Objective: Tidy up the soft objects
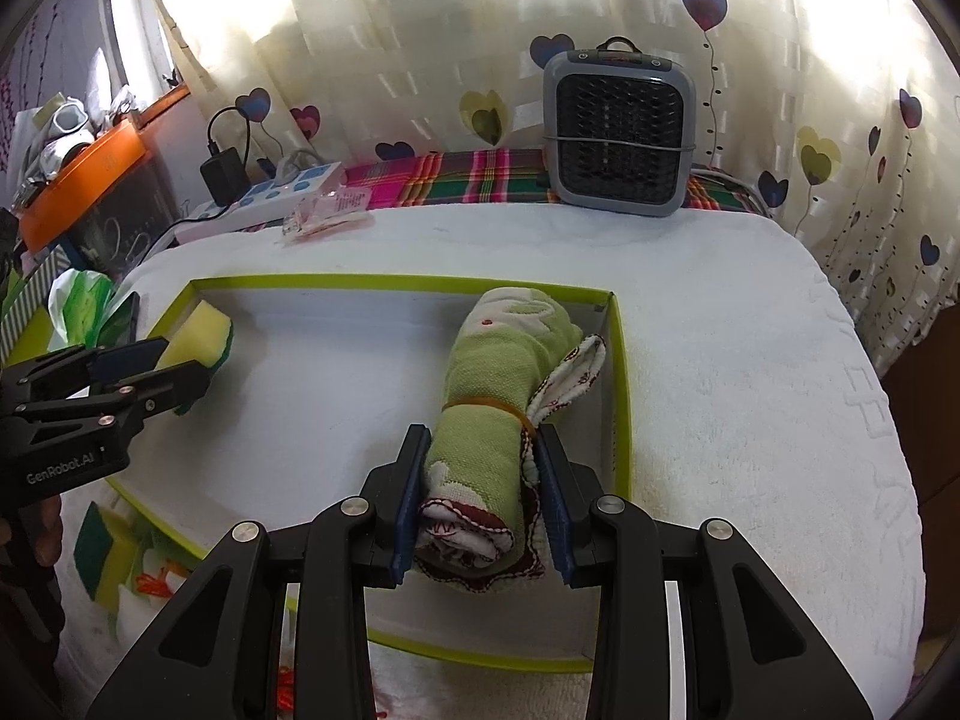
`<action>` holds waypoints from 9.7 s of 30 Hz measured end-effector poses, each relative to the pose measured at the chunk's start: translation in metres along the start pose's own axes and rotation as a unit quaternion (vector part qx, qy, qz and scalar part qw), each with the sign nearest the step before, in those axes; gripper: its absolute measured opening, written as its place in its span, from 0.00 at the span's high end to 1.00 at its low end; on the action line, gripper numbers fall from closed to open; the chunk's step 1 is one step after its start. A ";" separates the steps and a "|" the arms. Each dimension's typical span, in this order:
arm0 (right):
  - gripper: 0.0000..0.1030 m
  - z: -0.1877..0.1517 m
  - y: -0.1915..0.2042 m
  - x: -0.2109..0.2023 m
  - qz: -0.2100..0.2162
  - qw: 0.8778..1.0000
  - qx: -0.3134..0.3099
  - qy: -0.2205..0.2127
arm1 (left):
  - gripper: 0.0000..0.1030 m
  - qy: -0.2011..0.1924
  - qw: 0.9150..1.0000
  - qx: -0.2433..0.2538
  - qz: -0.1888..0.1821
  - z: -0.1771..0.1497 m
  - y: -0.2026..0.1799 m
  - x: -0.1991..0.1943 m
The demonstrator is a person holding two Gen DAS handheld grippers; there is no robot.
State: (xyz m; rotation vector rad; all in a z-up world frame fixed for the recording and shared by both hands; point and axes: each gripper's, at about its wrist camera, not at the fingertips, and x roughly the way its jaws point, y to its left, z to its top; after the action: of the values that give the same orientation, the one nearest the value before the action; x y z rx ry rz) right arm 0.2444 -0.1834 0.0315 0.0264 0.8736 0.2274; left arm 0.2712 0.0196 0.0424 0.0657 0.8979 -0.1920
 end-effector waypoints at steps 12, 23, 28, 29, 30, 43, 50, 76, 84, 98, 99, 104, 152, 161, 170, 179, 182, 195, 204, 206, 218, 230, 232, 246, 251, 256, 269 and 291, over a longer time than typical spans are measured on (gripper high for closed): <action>0.59 0.000 0.001 0.000 -0.007 1.000 0.001 -0.006 | 0.45 0.002 1.000 0.001 0.010 0.000 -0.001 0.002; 0.46 -0.001 0.002 -0.006 -0.005 1.000 0.008 -0.018 | 0.40 0.005 1.000 -0.007 0.009 0.001 0.002 0.003; 0.40 -0.002 0.004 -0.011 -0.003 1.000 0.010 -0.024 | 0.39 0.003 1.000 -0.002 0.004 -0.001 -0.002 0.000; 0.40 -0.003 0.005 -0.011 -0.004 1.000 0.010 -0.025 | 0.39 0.002 1.000 -0.002 0.004 -0.002 -0.002 -0.001; 0.40 -0.003 0.005 -0.013 -0.002 1.000 0.010 -0.026 | 0.38 0.000 1.000 -0.002 0.003 -0.002 -0.003 -0.002; 0.38 -0.010 0.009 -0.028 0.001 0.999 0.016 -0.038 | 0.38 -0.012 1.000 -0.004 0.005 -0.009 -0.004 -0.021; 0.38 -0.017 0.013 -0.041 0.011 0.999 0.023 -0.047 | 0.38 -0.019 1.000 -0.007 0.010 -0.020 -0.005 -0.041; 0.38 -0.073 0.031 -0.079 0.029 0.997 0.055 -0.045 | 0.38 -0.033 0.998 -0.058 -0.004 -0.092 0.013 -0.091; 0.38 -0.099 0.040 -0.090 0.040 0.996 0.070 -0.039 | 0.38 -0.041 0.996 -0.078 -0.005 -0.114 0.024 -0.103; 0.38 -0.117 0.066 -0.075 0.057 0.995 0.084 0.007 | 0.38 -0.026 0.993 -0.110 -0.022 -0.139 0.042 -0.100; 0.38 -0.117 0.066 -0.073 0.060 0.994 0.089 0.009 | 0.38 -0.026 0.993 -0.110 -0.022 -0.140 0.043 -0.100; 0.31 -0.119 0.069 -0.067 0.058 0.993 0.099 0.013 | 0.38 -0.020 0.993 -0.110 -0.029 -0.141 0.044 -0.097; 0.31 -0.141 -0.005 -0.132 -0.082 0.979 0.179 -0.059 | 0.38 -0.008 0.995 -0.091 -0.048 -0.126 0.023 -0.095; 0.31 -0.134 0.013 -0.093 -0.026 0.989 0.145 -0.013 | 0.38 0.000 0.998 -0.063 -0.031 -0.121 0.008 -0.088; 0.31 -0.131 0.007 -0.084 -0.036 0.989 0.146 -0.009 | 0.38 0.018 0.997 -0.074 -0.004 -0.120 0.014 -0.073; 0.48 -0.131 0.002 -0.084 -0.040 0.988 0.146 -0.011 | 0.38 0.014 0.996 -0.088 -0.004 -0.118 0.018 -0.070; 0.48 -0.130 0.004 -0.083 -0.043 0.989 0.142 -0.013 | 0.38 0.011 0.996 -0.083 0.002 -0.116 0.015 -0.069; 0.58 -0.131 0.004 -0.084 -0.041 0.989 0.138 -0.017 | 0.47 -0.003 0.996 -0.092 -0.001 -0.115 0.020 -0.070; 0.59 -0.132 0.004 -0.085 -0.040 0.990 0.137 -0.018 | 0.49 -0.018 0.996 -0.092 0.005 -0.116 0.021 -0.077; 0.60 -0.132 0.005 -0.085 -0.040 0.990 0.137 -0.018 | 0.49 -0.017 0.996 -0.093 0.003 -0.116 0.021 -0.077; 0.65 -0.131 0.009 -0.088 -0.039 0.992 0.118 -0.022 | 0.49 -0.024 0.995 -0.093 0.003 -0.119 0.020 -0.083; 0.66 -0.128 0.011 -0.099 -0.037 0.993 0.102 -0.044 | 0.49 -0.040 0.995 -0.088 0.002 -0.120 0.016 -0.100; 0.66 -0.127 0.012 -0.100 -0.035 0.993 0.100 -0.046 | 0.49 -0.044 0.995 -0.085 0.003 -0.118 0.015 -0.103; 0.66 -0.110 0.011 -0.112 -0.027 0.993 0.088 -0.073 | 0.49 -0.065 0.995 -0.071 -0.003 -0.103 0.005 -0.117; 0.66 -0.099 0.012 -0.117 -0.024 0.993 0.078 -0.087 | 0.49 -0.072 0.995 -0.065 -0.008 -0.096 0.002 -0.121; 0.66 -0.088 0.013 -0.117 -0.018 0.993 0.072 -0.094 | 0.49 -0.075 0.996 -0.055 -0.014 -0.087 -0.001 -0.121; 0.66 -0.057 0.017 -0.109 -0.007 0.994 0.048 -0.103 | 0.49 -0.068 0.996 -0.053 -0.039 -0.068 0.000 -0.108; 0.66 -0.002 0.033 -0.047 0.023 0.998 0.007 -0.065 | 0.49 -0.021 0.997 -0.040 -0.056 -0.048 -0.011 -0.054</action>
State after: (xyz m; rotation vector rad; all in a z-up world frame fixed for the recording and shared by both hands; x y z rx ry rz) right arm 0.2079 -0.1606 0.0699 0.0739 0.7456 0.2586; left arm 0.1992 0.0226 0.0544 -0.0629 0.8680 -0.2606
